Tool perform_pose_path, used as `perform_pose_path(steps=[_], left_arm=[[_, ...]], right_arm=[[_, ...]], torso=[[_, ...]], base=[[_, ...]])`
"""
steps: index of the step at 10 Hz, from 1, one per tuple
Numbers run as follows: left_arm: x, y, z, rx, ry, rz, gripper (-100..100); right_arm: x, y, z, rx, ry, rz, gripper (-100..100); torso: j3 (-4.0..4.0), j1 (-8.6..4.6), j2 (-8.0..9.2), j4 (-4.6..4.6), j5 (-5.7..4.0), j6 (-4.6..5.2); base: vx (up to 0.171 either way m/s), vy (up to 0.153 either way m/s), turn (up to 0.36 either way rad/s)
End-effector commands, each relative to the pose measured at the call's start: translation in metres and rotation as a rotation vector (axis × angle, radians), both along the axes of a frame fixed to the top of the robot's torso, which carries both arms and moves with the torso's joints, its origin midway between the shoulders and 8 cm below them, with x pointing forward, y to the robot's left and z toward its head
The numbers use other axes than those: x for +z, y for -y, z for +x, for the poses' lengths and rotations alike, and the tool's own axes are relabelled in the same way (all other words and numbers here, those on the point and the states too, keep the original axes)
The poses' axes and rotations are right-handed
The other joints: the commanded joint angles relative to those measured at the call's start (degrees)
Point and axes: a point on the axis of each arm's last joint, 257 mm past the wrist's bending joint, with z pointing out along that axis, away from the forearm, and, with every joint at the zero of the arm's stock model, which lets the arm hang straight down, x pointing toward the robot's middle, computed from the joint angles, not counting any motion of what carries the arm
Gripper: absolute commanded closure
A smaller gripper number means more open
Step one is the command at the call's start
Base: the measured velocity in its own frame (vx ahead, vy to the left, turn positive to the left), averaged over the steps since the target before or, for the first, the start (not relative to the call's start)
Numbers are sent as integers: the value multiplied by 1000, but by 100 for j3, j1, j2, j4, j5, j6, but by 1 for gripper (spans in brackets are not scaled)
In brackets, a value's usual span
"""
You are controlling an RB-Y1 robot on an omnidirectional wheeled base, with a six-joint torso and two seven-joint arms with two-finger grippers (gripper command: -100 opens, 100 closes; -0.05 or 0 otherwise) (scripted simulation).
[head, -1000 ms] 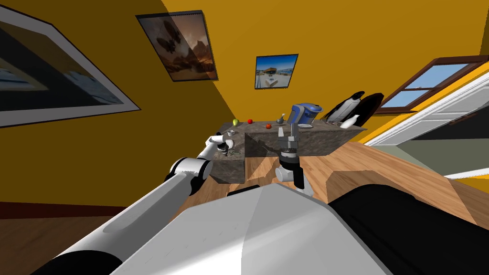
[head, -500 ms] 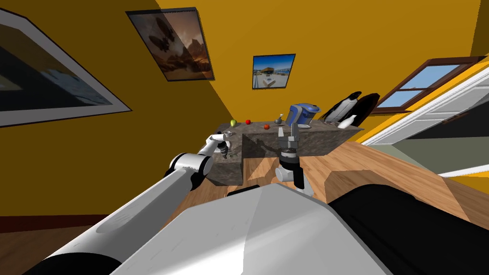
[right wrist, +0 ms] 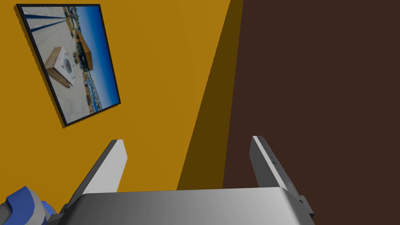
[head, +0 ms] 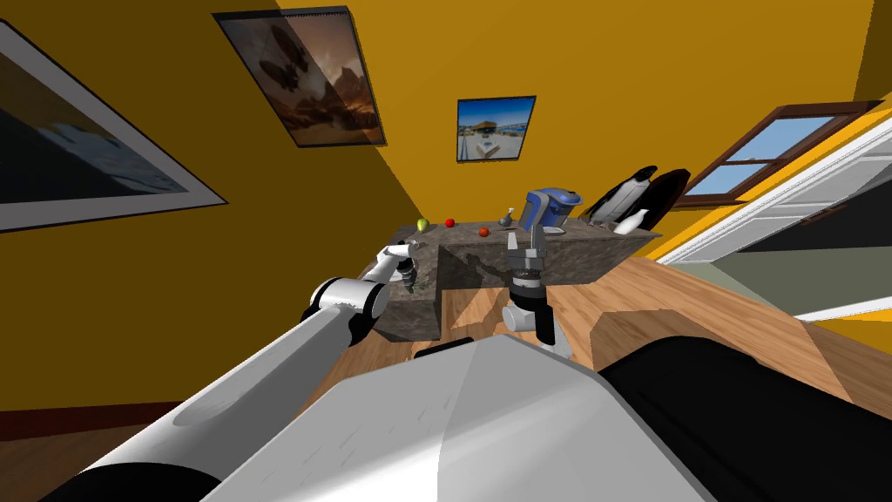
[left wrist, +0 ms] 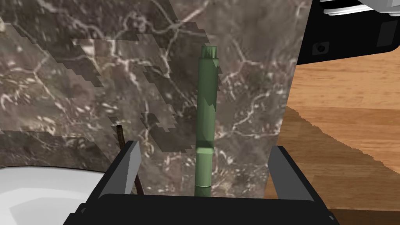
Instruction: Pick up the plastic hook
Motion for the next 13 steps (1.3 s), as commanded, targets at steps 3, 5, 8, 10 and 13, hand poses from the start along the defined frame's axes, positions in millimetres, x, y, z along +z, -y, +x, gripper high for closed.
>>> perform_pose_path(steps=[3, 5, 8, 10, 13], left_arm=[[0, 0, 0, 0, 0, 0, 0], [-10, 1, 3, -3, 21, -5, -100], [-13, 0, -1, 1, 8, -2, 100], [-13, 0, -2, 1, 5, -2, 100], [-13, 0, -2, 0, 5, -2, 0]], right_arm=[[0, 0, 0, 0, 0, 0, 0], [0, 0, 0, 0, 0, 0, 0], [0, 0, 0, 0, 0, 0, 0], [0, 0, 0, 0, 0, 0, 0], [0, 0, 0, 0, 0, 0, 0]], torso=[[4, 11, 7, 1, 3, -1], [2, 12, 4, 0, 4, -1], [3, 11, 5, 1, 3, -1], [-3, 13, -3, -3, 5, 3], [-10, 13, -13, -7, 5, 2]], base=[[2, -1, 0], [17, -5, -19], [4, -1, 0], [0, 0, 0], [0, 0, 0]])
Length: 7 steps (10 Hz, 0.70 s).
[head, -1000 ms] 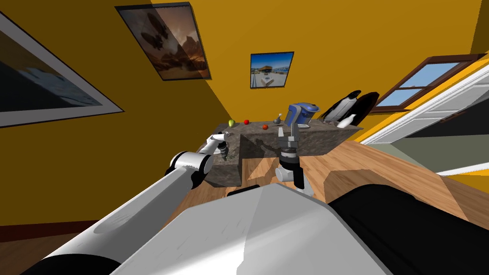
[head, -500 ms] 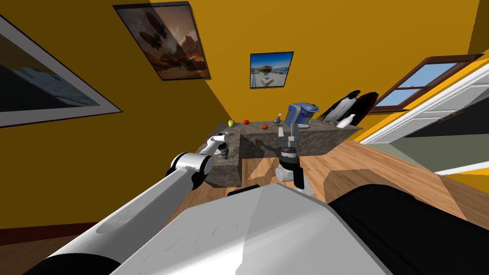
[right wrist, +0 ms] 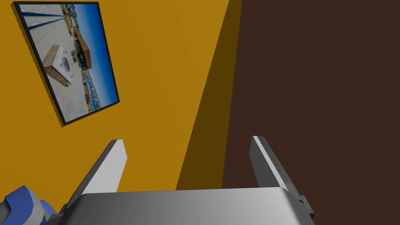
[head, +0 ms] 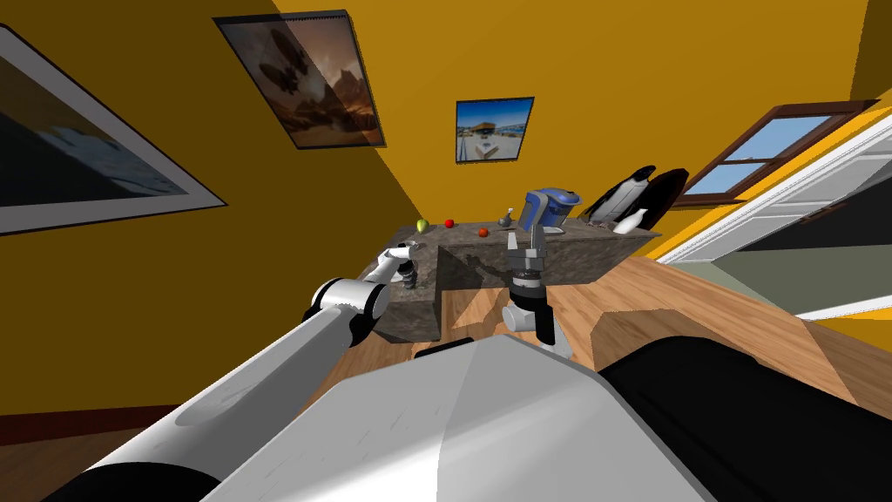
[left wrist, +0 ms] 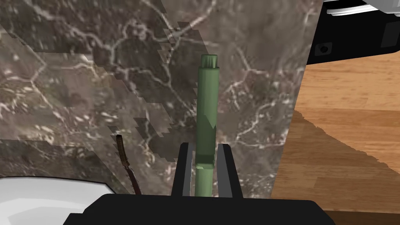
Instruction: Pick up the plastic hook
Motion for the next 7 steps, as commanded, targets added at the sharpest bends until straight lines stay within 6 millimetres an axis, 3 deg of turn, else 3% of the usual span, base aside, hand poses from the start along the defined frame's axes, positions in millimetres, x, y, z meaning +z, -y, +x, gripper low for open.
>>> perform_pose_path(steps=[1, 2, 7], left_arm=[[-13, -4, -5, 5, -6, 2, 100], [8, -1, 1, 0, -6, 2, 100], [13, 0, 1, 0, -8, 3, 100]], right_arm=[[0, 0, 0, 0, 0, 0, 0], [0, 0, 0, 0, 0, 0, 0], [0, 0, 0, 0, 0, 0, 0]], torso=[[0, 0, 0, 0, 0, 0], [-9, 1, -6, -12, 3, 0], [-15, 5, -14, -17, 5, 0]], base=[[15, -3, -24], [-9, 4, 28], [-10, 3, 6]])
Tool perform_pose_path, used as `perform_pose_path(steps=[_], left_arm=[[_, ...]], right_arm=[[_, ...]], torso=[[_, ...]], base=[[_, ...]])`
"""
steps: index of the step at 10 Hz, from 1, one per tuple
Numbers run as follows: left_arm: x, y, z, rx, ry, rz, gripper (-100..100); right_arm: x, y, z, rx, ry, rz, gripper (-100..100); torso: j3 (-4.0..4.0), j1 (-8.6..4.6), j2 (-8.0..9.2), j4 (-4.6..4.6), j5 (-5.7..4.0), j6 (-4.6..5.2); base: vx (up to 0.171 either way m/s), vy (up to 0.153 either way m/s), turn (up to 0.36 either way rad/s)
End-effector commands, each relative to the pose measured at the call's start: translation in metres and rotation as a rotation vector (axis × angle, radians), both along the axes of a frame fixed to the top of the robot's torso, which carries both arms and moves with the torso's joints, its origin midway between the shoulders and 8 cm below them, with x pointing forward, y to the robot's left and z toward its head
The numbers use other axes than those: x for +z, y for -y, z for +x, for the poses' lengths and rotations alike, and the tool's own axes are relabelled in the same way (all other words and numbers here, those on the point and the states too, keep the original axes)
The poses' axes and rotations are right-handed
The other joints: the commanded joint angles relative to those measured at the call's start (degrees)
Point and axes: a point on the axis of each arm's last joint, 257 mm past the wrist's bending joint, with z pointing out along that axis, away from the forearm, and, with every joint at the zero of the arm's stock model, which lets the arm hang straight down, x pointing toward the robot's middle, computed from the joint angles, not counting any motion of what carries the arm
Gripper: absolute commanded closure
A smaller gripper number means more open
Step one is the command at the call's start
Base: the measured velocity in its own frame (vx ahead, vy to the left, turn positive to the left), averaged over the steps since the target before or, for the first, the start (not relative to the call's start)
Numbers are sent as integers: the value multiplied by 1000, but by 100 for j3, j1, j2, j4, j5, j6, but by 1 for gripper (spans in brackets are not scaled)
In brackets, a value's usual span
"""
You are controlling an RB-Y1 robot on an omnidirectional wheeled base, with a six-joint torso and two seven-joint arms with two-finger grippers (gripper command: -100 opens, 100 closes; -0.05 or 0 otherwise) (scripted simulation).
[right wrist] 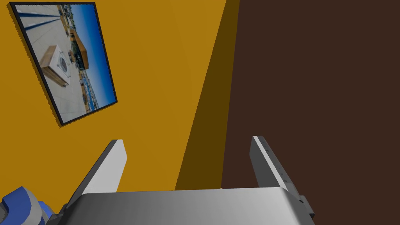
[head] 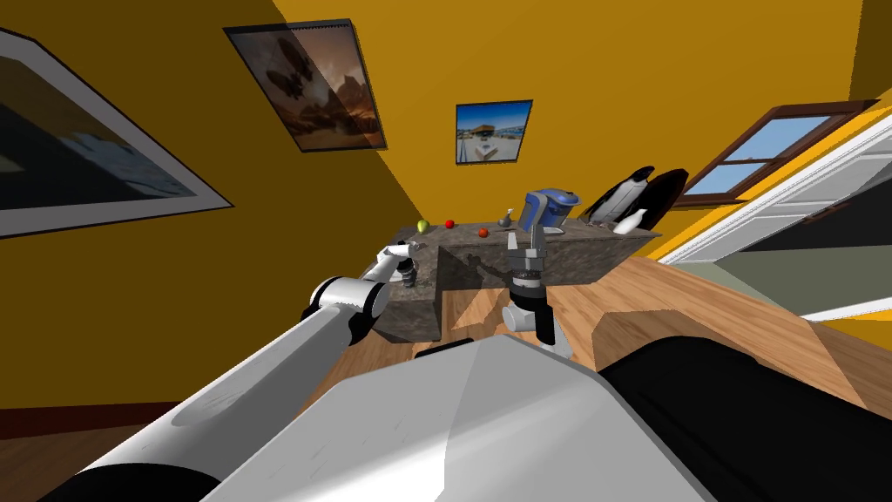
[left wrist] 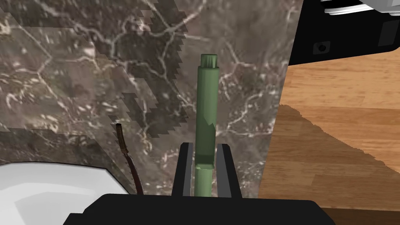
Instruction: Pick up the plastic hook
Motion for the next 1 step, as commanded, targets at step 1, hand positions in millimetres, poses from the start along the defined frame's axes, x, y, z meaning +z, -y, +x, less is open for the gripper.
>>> perform_pose_path(steps=[1], left_arm=[[0, 0, 0, 0, 0, 0, 0]], right_arm=[[0, 0, 0, 0, 0, 0, 0]], torso=[[0, 0, 0, 0, 0, 0]], base=[[0, 0, 0]])
